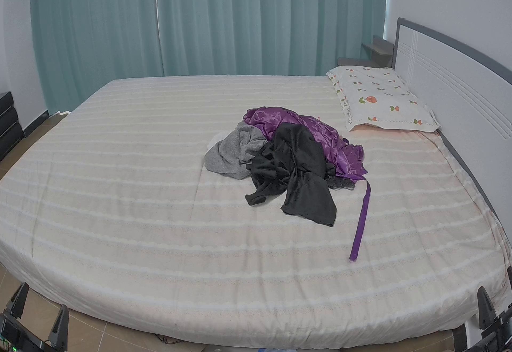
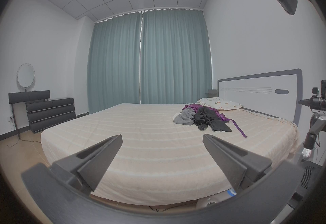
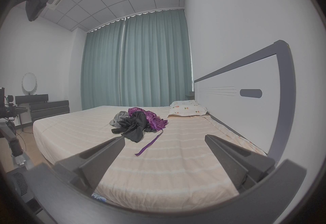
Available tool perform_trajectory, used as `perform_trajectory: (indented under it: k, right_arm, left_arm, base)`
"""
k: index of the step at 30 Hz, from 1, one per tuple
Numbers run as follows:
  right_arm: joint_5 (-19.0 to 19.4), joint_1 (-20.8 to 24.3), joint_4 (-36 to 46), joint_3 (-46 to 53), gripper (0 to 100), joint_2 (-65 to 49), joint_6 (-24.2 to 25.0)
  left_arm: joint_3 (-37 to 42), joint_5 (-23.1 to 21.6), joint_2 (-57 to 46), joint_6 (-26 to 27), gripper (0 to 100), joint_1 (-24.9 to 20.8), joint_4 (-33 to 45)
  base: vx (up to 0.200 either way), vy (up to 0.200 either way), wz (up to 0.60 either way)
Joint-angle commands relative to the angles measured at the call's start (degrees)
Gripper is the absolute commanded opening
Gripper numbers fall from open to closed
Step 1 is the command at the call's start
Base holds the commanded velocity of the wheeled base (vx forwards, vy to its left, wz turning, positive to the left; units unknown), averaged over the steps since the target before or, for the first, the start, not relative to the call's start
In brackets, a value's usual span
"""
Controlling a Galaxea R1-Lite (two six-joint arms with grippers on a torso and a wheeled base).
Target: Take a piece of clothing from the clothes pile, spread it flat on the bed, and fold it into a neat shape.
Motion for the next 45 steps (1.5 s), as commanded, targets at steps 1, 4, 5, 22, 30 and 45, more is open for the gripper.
perform_trajectory:
  k: [1, 4, 5, 22, 30, 45]
  right_arm:
    - [-0.1, 0.0, -0.1, 1.0, 100, -1.0, 0.1]
    - [-0.2, 0.0, -0.9, -0.2, 100, -0.9, 0.5]
    - [0.0, -0.2, -0.7, -7.7, 100, 3.1, 2.4]
    - [8.5, 3.3, -4.6, -15.6, 100, 41.5, 1.9]
    - [8.5, 7.6, -20.4, -21.5, 100, 69.7, 7.4]
    - [6.6, 10.4, -38.2, -41.3, 100, 109.8, 18.3]
  left_arm:
    - [1.0, 0.0, -1.0, 0.0, 100, 0.0, 0.0]
    - [1.0, 0.0, -1.0, 0.0, 100, 0.0, 0.0]
    - [1.0, 0.0, -1.0, 0.0, 100, 0.0, 0.0]
    - [1.0, 0.0, -1.0, 0.0, 100, 0.0, 0.0]
    - [1.0, 0.1, -1.0, 0.0, 100, 0.0, 0.0]
    - [1.0, 0.1, -1.0, 0.0, 100, 0.0, 0.0]
  base:
    - [0.000, 0.000, 0.00]
    - [0.000, 0.000, 0.00]
    - [0.000, 0.000, 0.00]
    - [0.000, 0.000, 0.00]
    - [0.000, 0.000, 0.00]
    - [0.000, 0.000, 0.00]
